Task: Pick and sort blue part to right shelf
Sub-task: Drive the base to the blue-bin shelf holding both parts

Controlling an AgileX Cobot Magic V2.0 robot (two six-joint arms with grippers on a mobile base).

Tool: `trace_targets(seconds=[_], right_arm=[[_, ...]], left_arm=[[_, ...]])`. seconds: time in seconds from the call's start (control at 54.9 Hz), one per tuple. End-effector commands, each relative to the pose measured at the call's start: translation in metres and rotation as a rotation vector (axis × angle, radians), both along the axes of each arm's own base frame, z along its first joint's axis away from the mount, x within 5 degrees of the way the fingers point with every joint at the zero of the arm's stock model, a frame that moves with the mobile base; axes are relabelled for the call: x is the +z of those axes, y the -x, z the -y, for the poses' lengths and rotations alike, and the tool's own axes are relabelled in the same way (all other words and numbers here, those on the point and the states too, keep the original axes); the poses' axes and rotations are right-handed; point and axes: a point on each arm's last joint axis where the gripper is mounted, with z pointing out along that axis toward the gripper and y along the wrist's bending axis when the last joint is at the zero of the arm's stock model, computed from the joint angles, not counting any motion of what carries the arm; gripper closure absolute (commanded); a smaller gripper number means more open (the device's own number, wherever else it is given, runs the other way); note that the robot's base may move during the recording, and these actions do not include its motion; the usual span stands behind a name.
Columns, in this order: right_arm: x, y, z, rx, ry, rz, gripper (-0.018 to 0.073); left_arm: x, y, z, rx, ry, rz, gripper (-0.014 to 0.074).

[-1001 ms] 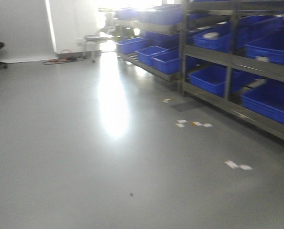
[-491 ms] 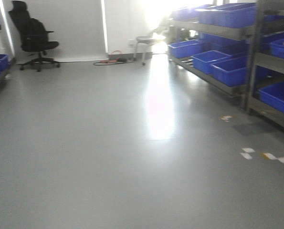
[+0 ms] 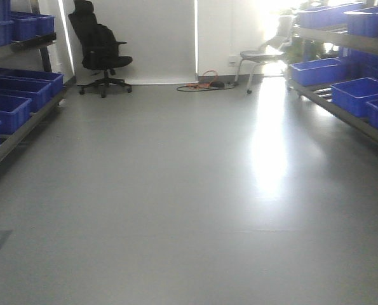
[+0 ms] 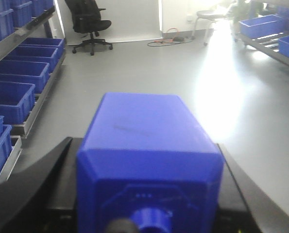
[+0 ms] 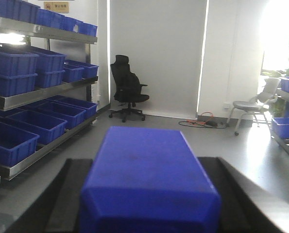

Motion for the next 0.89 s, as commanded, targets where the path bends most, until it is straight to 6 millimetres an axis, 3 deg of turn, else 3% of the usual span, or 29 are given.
trace_targets(seconds=[0.0,0.874], right_arm=[[0.0147,0.0037,-0.0018,0.023,0.006,0.097,0.0354],[0.0147,0.0037,-0.0018,0.023,0.006,0.097,0.0354]], left_arm=[[0.0158,-0.0003,0.0021,-0.027,0.010,0.092,0.0317],[0.0158,-0.0003,0.0021,-0.027,0.010,0.092,0.0317]])
